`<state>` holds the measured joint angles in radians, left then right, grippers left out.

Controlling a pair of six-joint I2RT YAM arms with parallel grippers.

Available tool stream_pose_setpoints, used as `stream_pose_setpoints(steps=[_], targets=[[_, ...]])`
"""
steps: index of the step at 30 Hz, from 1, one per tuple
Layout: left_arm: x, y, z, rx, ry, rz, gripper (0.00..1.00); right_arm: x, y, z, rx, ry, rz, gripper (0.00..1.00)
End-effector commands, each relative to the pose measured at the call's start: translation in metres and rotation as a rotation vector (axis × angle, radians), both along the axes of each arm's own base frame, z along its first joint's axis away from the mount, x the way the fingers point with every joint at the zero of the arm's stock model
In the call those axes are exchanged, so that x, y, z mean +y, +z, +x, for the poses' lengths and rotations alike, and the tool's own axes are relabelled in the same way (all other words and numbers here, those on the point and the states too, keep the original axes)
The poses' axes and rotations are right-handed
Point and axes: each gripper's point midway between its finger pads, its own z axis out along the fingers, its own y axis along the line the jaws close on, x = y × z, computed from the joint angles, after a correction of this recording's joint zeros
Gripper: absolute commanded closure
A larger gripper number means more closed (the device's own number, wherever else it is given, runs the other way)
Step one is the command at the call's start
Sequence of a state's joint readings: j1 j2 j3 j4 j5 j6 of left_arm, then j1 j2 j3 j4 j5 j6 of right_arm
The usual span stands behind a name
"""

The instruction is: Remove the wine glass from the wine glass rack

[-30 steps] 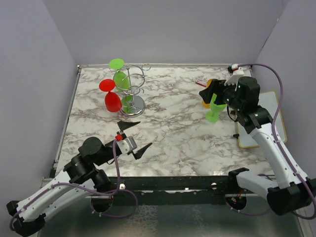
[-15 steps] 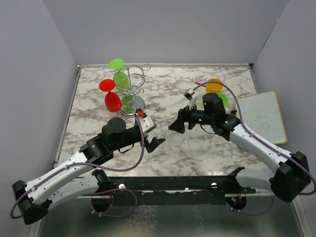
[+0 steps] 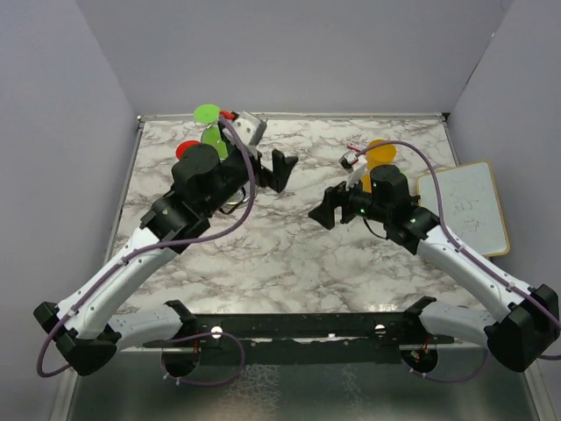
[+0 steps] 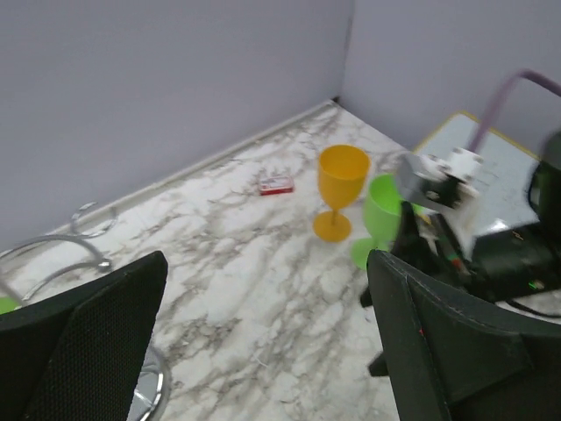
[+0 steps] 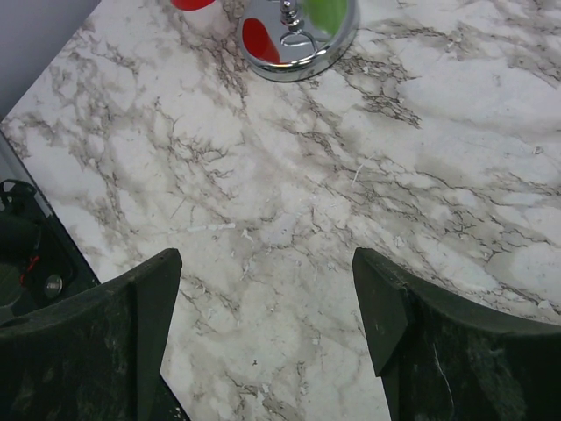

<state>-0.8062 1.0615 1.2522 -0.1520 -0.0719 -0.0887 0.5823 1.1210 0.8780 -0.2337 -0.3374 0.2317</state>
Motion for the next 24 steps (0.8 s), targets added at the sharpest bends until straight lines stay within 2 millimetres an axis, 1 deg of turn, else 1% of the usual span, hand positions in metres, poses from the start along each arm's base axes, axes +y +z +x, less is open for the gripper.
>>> stream_pose_setpoints(steps=[1,2,3,5,7,8,10,11,13,14,15,17,20,22,24], targets=[[0.041,0.005,0.047,0.084,0.133,-0.030,0.01,-0.011,0.007,0.005,-0.039,-0.060,-0.027,0.21],[0.055,0.012,0.059,0.098,0.150,-0.063,0.01,-0.012,0.009,0.005,-0.044,-0.062,-0.024,0.21],[0.070,0.011,0.072,0.119,0.170,-0.076,0.01,-0.013,0.009,0.004,-0.048,-0.064,-0.022,0.21],[0.097,0.007,0.091,0.162,0.235,-0.089,0.01,-0.015,0.012,0.004,-0.061,-0.072,-0.020,0.21],[0.122,0.009,0.100,0.163,0.312,-0.100,0.01,-0.017,0.014,0.005,-0.069,-0.083,-0.020,0.21],[0.137,0.011,0.102,0.158,0.354,-0.125,0.01,-0.018,0.014,0.004,-0.071,-0.086,-0.020,0.21],[0.172,0.007,0.107,0.183,0.453,-0.197,0.01,-0.019,0.016,0.003,-0.077,-0.087,-0.016,0.21],[0.202,0.003,0.110,0.204,0.534,-0.241,0.01,-0.019,0.018,0.003,-0.084,-0.086,-0.012,0.21],[0.244,-0.024,0.113,0.297,0.652,-0.339,0.01,-0.021,0.021,0.002,-0.092,-0.093,-0.009,0.20],[0.260,-0.039,0.112,0.350,0.690,-0.406,0.01,-0.023,0.023,0.001,-0.099,-0.102,-0.005,0.20],[0.271,-0.052,0.111,0.396,0.701,-0.477,0.01,-0.025,0.025,0.001,-0.107,-0.112,-0.002,0.19],[0.274,-0.073,0.108,0.485,0.640,-0.613,0.01,-0.029,0.031,0.000,-0.130,-0.132,0.015,0.17],[0.267,-0.094,0.109,0.547,0.514,-0.793,0.01,-0.032,0.039,-0.003,-0.156,-0.140,0.038,0.10],[0.258,-0.097,0.108,0.565,0.420,-0.869,0.05,-0.033,0.041,-0.005,-0.166,-0.136,0.048,0.07],[0.256,-0.105,0.108,0.590,0.398,-0.899,0.06,-0.033,0.041,-0.006,-0.166,-0.133,0.051,0.06]])
